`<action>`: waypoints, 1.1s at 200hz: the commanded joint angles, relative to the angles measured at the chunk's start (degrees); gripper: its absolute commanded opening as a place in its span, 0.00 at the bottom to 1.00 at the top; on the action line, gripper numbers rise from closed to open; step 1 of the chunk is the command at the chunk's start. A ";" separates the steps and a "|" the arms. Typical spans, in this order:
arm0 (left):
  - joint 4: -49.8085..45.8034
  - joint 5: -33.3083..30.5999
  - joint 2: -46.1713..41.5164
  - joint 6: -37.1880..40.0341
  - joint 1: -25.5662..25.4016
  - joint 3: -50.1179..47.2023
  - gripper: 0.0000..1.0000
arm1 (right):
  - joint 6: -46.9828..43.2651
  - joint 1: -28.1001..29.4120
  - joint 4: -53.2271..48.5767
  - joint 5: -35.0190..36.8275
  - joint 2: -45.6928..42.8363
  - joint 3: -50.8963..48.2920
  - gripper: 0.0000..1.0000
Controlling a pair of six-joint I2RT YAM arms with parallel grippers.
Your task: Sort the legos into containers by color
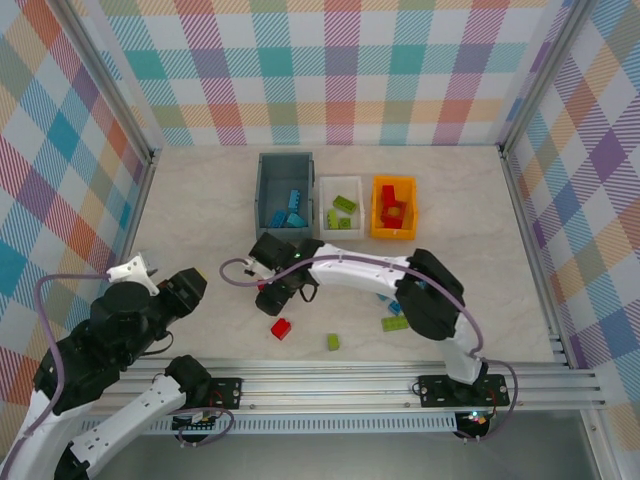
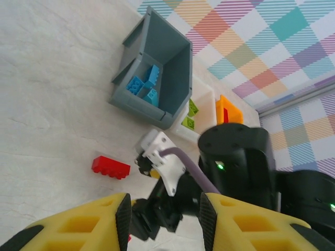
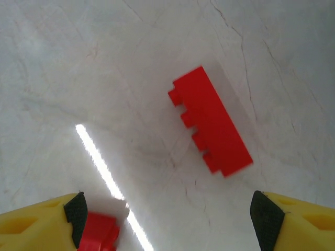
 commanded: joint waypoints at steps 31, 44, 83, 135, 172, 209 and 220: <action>-2.30 -1.18 0.18 -0.96 -0.35 -0.50 0.41 | -5.37 -0.67 -2.69 5.68 7.72 9.35 0.85; -1.67 -0.88 0.65 -0.99 -0.37 -0.74 0.41 | -5.47 -0.71 -4.14 5.12 9.66 12.05 0.82; -0.14 -0.13 1.50 -0.52 -0.37 -1.01 0.41 | -5.05 -0.80 -6.55 4.52 13.38 15.92 0.60; 1.47 1.37 2.76 -0.02 -0.33 -1.30 0.40 | -4.30 -1.26 -7.59 4.06 13.35 16.79 0.48; 2.88 2.57 3.57 0.14 -0.35 -1.54 0.39 | -3.33 -2.10 -8.10 2.85 13.68 17.11 0.41; 4.06 3.74 5.24 0.78 -0.34 -1.32 0.39 | -1.52 -2.38 -5.72 2.74 7.80 13.64 0.28; 4.29 4.48 6.33 1.19 -0.33 -0.98 0.39 | 0.13 -3.30 -3.74 2.01 2.90 10.44 0.27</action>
